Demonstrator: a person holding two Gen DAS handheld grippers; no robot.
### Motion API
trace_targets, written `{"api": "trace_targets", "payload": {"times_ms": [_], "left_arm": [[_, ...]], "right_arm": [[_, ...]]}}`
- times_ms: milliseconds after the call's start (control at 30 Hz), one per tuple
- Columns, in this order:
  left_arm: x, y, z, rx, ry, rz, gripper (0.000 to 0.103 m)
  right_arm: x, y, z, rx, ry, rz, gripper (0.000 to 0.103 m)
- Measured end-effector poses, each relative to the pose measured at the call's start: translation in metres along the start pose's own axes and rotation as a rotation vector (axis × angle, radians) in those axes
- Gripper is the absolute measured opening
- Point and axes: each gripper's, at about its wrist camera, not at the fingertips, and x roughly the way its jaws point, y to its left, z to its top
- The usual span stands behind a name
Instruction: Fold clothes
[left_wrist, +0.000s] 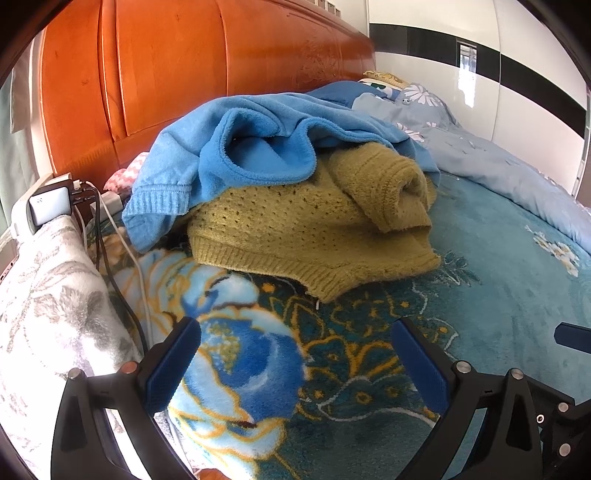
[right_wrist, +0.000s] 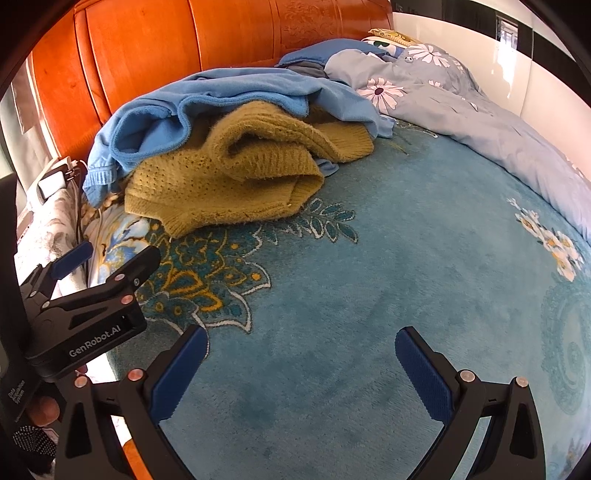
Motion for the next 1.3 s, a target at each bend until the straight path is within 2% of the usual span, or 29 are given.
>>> {"api": "trace_targets", "payload": {"times_ms": [1000, 1167, 1300], "left_arm": [[0.002, 0.008, 0.005, -0.016, -0.008, -0.031, 0.103], [-0.003, 0.014, 0.014, -0.042, -0.036, -0.034, 0.103], [-0.008, 0.024, 0.034, -0.061, -0.072, -0.004, 0.103]], "right_arm": [[0.004, -0.005, -0.003, -0.021, 0.022, -0.023, 0.103], [0.005, -0.007, -0.003, -0.020, 0.025, -0.025, 0.103], [0.006, -0.010, -0.003, -0.018, 0.028, -0.029, 0.103]]}}
